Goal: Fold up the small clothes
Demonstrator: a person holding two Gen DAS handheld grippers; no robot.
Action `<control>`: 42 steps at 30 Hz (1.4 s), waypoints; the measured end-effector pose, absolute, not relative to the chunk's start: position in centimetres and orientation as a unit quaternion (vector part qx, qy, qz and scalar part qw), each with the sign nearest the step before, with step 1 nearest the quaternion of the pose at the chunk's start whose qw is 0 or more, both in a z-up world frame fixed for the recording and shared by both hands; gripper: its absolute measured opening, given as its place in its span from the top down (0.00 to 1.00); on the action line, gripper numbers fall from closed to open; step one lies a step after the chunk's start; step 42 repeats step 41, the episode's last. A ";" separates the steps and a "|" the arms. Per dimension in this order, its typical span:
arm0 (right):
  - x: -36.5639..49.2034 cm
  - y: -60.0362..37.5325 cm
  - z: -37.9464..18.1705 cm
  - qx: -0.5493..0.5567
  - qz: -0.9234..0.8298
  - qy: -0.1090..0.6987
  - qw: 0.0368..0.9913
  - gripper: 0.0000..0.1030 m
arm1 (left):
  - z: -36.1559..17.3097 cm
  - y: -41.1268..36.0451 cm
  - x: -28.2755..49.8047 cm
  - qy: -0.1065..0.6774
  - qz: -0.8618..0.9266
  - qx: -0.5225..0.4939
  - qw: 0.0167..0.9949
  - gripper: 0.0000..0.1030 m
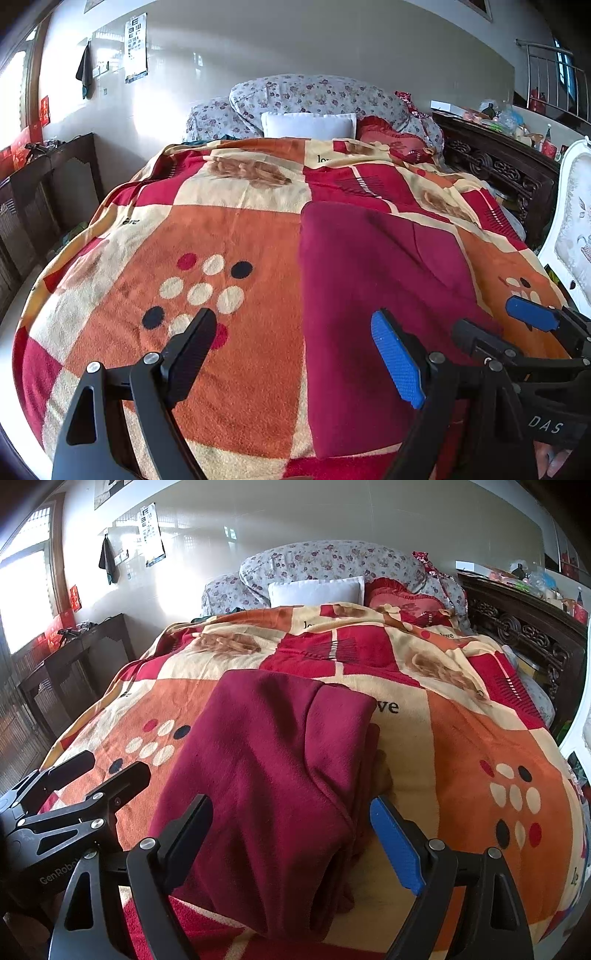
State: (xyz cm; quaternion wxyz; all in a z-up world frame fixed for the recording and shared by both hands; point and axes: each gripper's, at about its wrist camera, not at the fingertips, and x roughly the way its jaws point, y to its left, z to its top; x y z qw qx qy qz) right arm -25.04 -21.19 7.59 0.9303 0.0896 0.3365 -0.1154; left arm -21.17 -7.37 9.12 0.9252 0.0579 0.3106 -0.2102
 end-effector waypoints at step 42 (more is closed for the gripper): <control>-24.9 -22.8 6.4 0.098 -0.112 0.360 0.921 0.12 | 8.5 -6.3 -20.6 0.310 -0.208 0.058 0.926 0.17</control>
